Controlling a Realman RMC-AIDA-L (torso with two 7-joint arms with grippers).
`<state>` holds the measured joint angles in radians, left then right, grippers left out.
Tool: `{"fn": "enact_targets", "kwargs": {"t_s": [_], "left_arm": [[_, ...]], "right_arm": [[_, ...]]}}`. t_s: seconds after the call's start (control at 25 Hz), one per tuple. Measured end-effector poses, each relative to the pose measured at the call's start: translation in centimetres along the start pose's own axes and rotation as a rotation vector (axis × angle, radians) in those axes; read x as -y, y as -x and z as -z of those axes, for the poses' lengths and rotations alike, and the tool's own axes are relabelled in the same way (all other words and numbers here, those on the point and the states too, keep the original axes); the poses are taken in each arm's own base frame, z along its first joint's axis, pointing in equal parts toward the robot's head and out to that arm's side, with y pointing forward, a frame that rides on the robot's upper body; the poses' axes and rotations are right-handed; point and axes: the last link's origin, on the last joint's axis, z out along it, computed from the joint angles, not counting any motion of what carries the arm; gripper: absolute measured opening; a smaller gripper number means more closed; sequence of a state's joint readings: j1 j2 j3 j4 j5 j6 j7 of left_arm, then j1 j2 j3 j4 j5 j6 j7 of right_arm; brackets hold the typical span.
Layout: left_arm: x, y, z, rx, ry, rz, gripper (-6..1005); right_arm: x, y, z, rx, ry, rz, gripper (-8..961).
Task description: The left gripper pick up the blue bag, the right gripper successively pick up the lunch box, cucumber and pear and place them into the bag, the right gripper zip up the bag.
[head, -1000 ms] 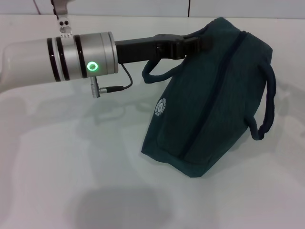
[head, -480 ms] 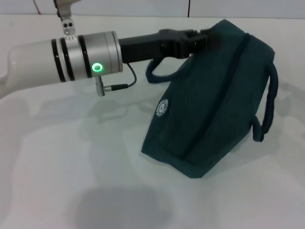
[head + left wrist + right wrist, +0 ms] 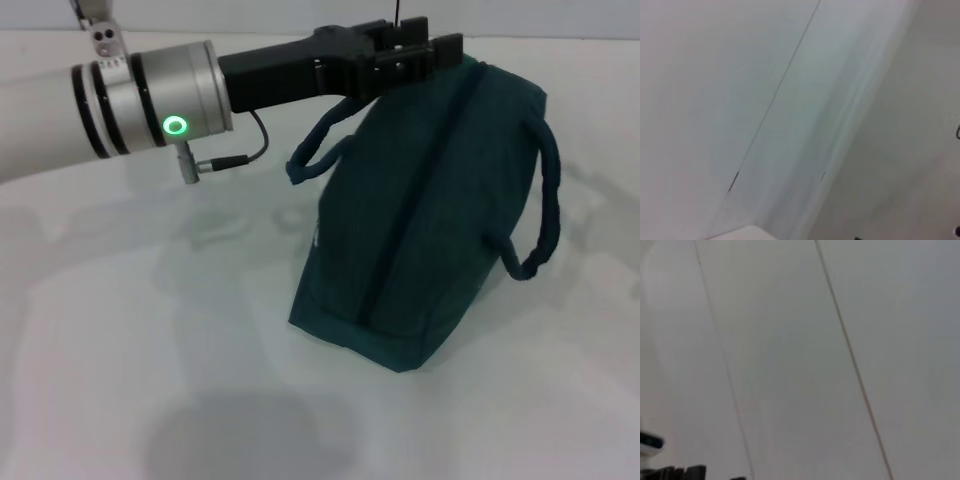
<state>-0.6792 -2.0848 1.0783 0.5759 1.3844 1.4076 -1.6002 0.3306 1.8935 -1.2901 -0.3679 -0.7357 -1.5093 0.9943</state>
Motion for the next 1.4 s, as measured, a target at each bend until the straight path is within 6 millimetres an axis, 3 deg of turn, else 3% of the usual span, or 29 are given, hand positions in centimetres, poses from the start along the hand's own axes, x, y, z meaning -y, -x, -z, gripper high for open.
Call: {"fn": "enact_targets", "kwargs": {"t_s": [0.16,0.28,0.36,0.64,0.72,0.76,1.04,1.4], "left_arm": [[-0.3,-0.6,0.9,-0.025,0.011,-0.026,619],[-0.8,-1.2,1.9,-0.051,0.029,-0.057,755],[-1.3,-1.6,3.1,-0.081,0.051,-0.09,845],[-3.2,-1.8,7.9,-0.138,0.108,-0.163,889],[-3.3,-1.6,8.4,-0.127,0.107,-0.167,889],[-3.6,-0.4,10.0,-0.07,0.11,-0.171,889],[-5.3,3.8,12.6,0.043,0.151,-0.257,890],[-6.1,8.1,13.0,0.157,0.18,-0.248,889]], "right_arm": [[-0.9,0.1,-0.2,-0.028,0.093,0.009,543],[-2.1,0.3,-0.4,-0.049,0.208,0.028,662],[-2.9,0.4,-0.6,-0.067,0.281,0.044,880],[-6.1,-0.6,-0.8,-0.131,0.488,0.093,882],[-6.7,-0.9,-0.7,-0.14,0.525,0.095,882],[-7.0,-1.1,-0.6,-0.147,0.544,0.096,883],[-9.0,-3.1,-0.5,-0.236,0.647,0.099,883],[-9.8,-4.4,-0.9,-0.285,0.67,0.097,883]]}}
